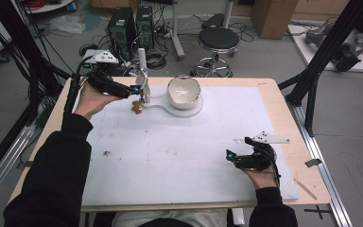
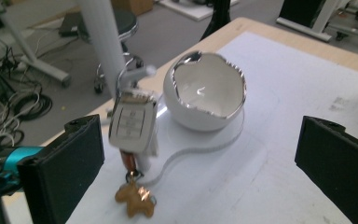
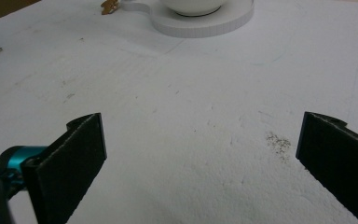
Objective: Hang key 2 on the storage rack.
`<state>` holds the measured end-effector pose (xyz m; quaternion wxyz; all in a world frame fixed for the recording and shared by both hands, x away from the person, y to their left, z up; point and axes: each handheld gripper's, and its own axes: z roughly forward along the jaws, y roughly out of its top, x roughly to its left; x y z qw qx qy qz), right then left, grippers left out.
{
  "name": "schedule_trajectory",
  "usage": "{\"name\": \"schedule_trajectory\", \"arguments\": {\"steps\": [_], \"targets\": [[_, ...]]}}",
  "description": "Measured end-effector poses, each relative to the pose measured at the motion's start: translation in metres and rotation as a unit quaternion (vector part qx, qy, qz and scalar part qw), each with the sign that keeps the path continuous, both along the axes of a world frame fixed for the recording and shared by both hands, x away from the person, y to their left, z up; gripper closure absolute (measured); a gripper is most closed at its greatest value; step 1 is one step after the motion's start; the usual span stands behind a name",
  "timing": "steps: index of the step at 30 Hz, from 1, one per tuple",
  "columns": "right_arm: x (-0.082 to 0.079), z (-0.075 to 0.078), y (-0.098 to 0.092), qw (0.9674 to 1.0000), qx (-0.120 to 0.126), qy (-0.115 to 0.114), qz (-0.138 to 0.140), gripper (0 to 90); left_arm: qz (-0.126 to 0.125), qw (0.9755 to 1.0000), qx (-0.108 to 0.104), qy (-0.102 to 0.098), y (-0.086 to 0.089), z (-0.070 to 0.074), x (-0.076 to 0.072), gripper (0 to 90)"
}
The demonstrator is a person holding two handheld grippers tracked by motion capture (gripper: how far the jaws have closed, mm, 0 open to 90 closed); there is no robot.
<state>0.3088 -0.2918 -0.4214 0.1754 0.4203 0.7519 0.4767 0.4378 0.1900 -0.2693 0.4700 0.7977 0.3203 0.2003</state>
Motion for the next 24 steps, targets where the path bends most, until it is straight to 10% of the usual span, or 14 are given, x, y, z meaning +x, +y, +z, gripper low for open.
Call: {"name": "schedule_trajectory", "arguments": {"steps": [24], "targets": [[0.0, -0.002, 0.001, 1.0, -0.003, 0.005, 0.002, 0.5, 0.031, 0.9992, -0.005, 0.024, 0.049, -0.051, -0.039, 1.7]]}}
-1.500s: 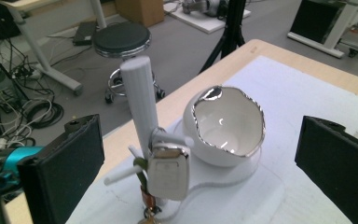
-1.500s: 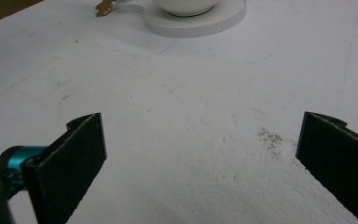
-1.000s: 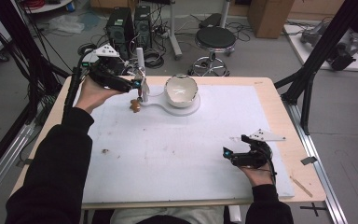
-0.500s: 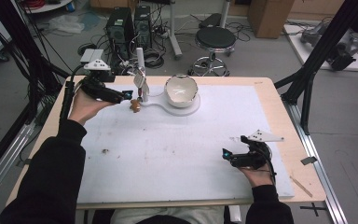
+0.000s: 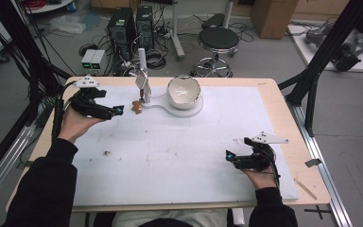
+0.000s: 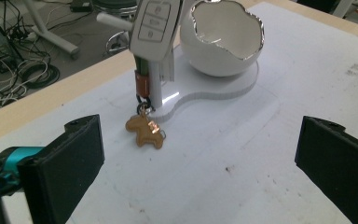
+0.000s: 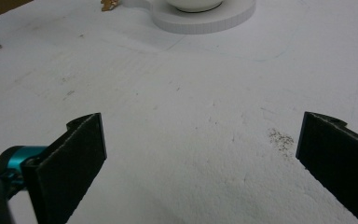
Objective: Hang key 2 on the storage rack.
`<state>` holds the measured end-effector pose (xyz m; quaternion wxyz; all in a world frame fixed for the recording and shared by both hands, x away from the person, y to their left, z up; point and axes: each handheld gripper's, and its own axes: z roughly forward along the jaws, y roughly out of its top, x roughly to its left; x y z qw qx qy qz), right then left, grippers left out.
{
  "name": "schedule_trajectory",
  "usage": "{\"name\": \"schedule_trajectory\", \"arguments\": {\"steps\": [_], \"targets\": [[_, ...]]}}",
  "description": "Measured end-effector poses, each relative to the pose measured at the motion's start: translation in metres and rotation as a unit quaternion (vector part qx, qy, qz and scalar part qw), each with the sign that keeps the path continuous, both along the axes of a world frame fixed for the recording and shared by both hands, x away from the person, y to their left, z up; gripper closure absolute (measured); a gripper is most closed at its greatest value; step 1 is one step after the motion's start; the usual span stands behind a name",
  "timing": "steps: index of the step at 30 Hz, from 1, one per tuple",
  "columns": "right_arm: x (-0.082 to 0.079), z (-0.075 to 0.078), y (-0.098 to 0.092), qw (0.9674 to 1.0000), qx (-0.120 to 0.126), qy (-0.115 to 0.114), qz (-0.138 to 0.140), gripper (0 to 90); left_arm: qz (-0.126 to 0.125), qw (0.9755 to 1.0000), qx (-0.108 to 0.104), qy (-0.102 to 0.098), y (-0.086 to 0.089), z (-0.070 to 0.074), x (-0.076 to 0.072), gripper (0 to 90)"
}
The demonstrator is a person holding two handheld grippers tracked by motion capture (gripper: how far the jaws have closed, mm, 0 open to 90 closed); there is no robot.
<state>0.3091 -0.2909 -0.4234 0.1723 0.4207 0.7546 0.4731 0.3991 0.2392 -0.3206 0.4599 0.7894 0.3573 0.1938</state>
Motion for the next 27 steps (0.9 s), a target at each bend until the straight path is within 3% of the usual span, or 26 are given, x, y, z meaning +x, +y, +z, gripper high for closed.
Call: {"name": "schedule_trajectory", "arguments": {"steps": [5, 15, 27], "targets": [[0.0, 0.0, 0.0, 1.0, 0.0, 0.0, -0.001, 0.5, 0.009, 0.9999, 0.004, 0.003, 0.01, -0.008, -0.006, 1.7], [0.0, -0.001, 0.0, 1.0, -0.004, 0.001, -0.003, 0.5, 0.018, 0.9998, -0.008, 0.011, 0.026, -0.021, -0.022, 1.7], [0.001, -0.002, 0.0, 1.0, -0.006, 0.004, -0.003, 0.5, 0.017, 0.9997, -0.001, 0.019, 0.033, -0.042, -0.045, 1.7]]}}
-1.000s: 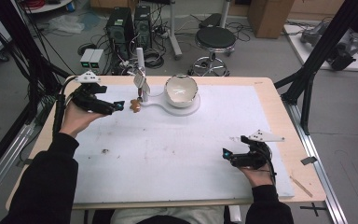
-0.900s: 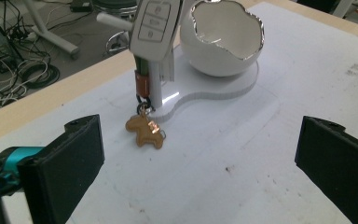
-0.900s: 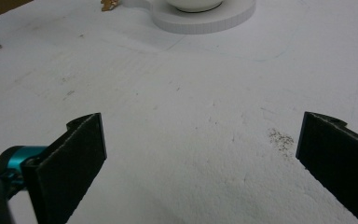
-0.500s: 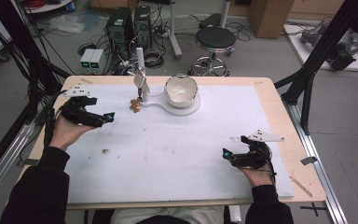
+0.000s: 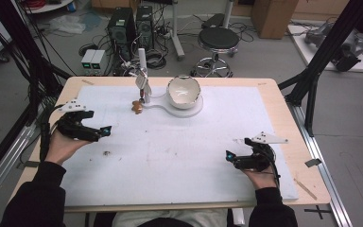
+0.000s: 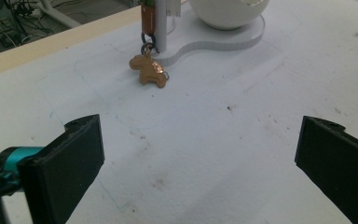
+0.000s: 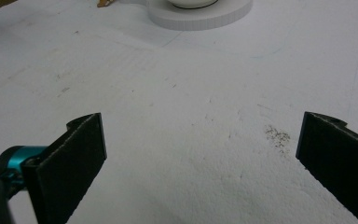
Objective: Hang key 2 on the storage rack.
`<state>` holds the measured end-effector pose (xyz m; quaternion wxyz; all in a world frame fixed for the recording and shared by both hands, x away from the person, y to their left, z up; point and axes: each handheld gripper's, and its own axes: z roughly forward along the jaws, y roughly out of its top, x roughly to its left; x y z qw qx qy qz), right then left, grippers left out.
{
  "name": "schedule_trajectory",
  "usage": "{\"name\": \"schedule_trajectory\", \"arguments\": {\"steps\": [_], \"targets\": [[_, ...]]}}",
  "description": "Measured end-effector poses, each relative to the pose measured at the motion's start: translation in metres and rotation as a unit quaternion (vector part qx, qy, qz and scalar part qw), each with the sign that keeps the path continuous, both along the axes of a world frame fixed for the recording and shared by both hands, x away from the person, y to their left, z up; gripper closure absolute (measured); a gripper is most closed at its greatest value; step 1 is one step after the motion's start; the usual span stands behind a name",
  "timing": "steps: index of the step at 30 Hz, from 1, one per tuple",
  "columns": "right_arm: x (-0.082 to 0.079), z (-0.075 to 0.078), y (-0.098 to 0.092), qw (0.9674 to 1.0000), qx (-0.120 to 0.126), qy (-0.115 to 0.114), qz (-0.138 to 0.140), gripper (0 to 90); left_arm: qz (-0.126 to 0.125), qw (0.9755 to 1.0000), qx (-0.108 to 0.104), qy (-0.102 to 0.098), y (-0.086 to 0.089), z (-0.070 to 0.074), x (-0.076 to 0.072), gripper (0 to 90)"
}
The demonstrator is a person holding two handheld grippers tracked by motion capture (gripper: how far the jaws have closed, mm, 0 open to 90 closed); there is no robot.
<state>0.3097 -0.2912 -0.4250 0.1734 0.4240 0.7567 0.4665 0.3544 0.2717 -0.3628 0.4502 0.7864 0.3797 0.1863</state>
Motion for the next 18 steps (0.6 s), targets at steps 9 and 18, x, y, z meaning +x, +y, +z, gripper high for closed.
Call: {"name": "schedule_trajectory", "arguments": {"steps": [9, 18], "targets": [[0.0, 0.0, 0.0, 1.0, -0.001, 0.001, 0.0, 0.5, -0.018, 0.9997, 0.013, 0.005, -0.004, -0.014, -0.022, 2.7], [0.001, -0.001, -0.002, 1.0, -0.002, -0.001, -0.001, 0.4, 0.007, 1.0, -0.001, -0.003, 0.01, -0.03, -0.035, 2.7]]}}
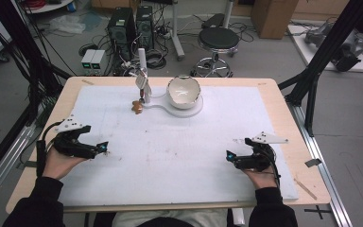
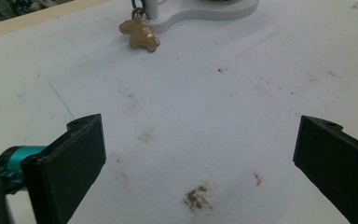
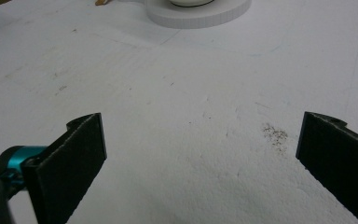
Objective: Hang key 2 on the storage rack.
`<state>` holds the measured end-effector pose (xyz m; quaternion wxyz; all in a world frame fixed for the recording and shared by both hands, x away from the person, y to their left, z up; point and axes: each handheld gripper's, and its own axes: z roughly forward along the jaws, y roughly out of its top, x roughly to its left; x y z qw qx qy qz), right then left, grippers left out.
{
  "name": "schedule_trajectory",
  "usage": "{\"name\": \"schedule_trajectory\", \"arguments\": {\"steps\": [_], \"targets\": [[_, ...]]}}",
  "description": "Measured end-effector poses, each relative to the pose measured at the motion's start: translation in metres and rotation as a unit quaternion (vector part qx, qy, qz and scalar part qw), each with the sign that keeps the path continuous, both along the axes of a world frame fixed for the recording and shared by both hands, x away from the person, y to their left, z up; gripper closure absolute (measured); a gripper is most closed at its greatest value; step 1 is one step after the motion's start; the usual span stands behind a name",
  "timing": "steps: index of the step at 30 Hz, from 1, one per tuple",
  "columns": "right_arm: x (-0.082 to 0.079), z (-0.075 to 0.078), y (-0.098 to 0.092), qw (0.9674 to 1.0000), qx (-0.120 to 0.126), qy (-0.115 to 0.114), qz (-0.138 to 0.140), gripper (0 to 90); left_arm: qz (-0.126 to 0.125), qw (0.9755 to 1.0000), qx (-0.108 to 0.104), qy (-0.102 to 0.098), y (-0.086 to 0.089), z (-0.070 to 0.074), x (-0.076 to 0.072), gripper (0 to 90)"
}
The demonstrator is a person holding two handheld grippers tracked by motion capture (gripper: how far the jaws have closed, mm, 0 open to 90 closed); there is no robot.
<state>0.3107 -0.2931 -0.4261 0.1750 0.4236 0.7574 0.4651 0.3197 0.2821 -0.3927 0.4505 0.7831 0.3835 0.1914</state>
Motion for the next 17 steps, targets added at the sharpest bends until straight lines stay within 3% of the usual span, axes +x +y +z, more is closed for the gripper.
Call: {"name": "schedule_trajectory", "arguments": {"steps": [3, 6, 8, 12, 17], "targets": [[0.0, 0.0, 0.0, 1.0, 0.0, -0.002, 0.001, 0.5, -0.001, 0.9999, -0.016, -0.007, 0.008, -0.007, -0.008, 2.7], [-0.001, 0.0, 0.0, 1.0, -0.001, 0.0, 0.001, 0.5, 0.009, 0.9989, -0.036, -0.03, 0.017, -0.019, -0.02, 2.7], [-0.001, 0.0, -0.001, 1.0, -0.002, -0.001, 0.001, 0.4, 0.012, 0.999, -0.036, -0.022, 0.022, -0.023, -0.023, 2.7], [0.0, 0.0, -0.001, 1.0, -0.003, -0.003, 0.0, 0.5, 0.023, 0.9979, -0.052, -0.032, 0.026, -0.024, -0.028, 2.7], [0.001, -0.002, 0.001, 0.9999, -0.011, -0.001, 0.002, 0.5, 0.026, 0.9979, -0.05, -0.033, 0.028, -0.029, -0.028, 2.7]]}}
